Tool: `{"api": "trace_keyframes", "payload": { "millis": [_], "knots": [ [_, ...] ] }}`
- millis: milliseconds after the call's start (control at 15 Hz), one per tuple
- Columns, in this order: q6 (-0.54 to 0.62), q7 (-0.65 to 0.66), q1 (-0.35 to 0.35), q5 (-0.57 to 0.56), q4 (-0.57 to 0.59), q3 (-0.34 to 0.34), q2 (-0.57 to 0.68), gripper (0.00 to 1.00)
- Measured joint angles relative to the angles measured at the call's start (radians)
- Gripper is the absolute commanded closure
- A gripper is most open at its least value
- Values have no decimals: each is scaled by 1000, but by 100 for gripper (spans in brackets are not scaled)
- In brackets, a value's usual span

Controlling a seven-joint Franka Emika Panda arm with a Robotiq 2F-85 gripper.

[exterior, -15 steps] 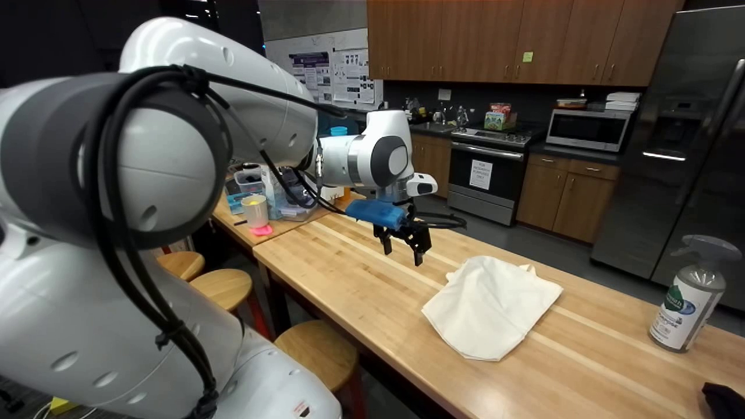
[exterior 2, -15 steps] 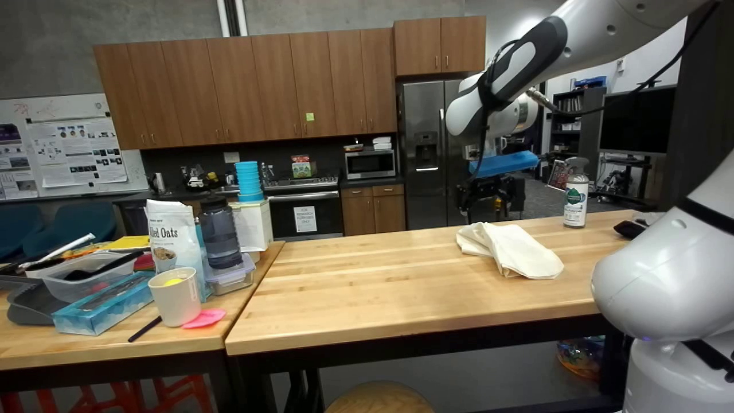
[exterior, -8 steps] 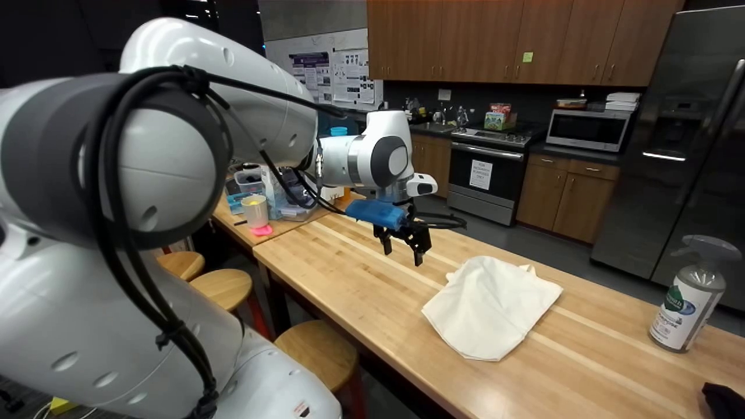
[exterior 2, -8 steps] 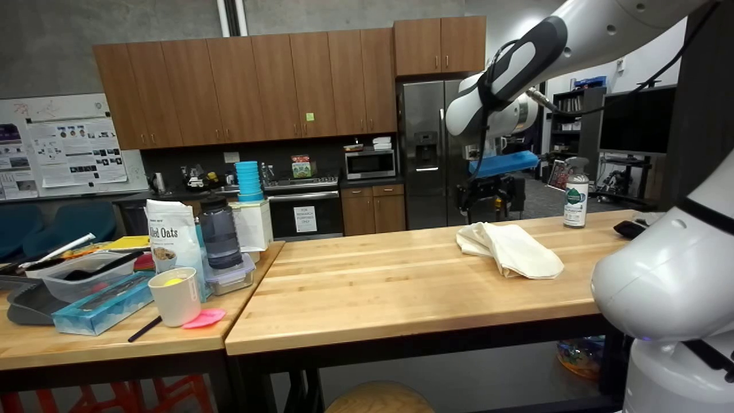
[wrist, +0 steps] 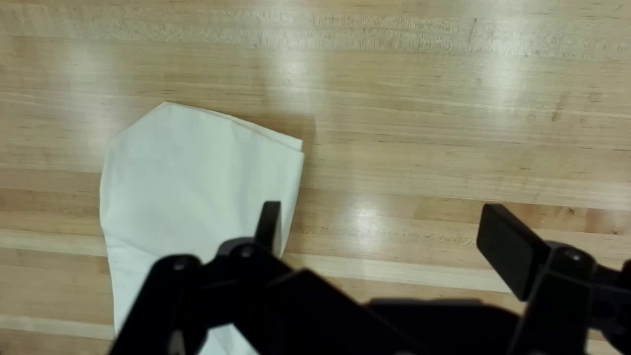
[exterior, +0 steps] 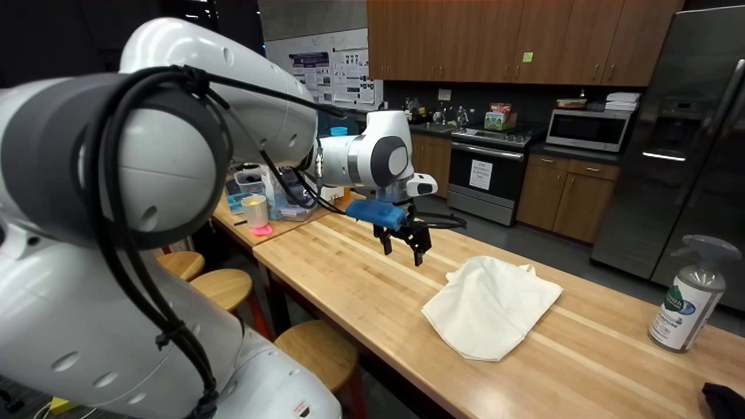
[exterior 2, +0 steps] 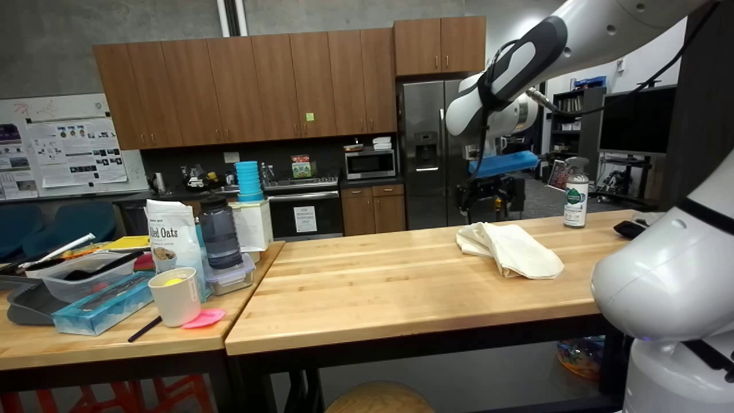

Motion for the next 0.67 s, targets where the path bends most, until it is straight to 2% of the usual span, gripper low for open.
{"api": "trace_keyframes", "payload": {
  "millis": [667],
  "knots": [
    [9,1,-6,-41,1,-7,1,0]
  ]
}}
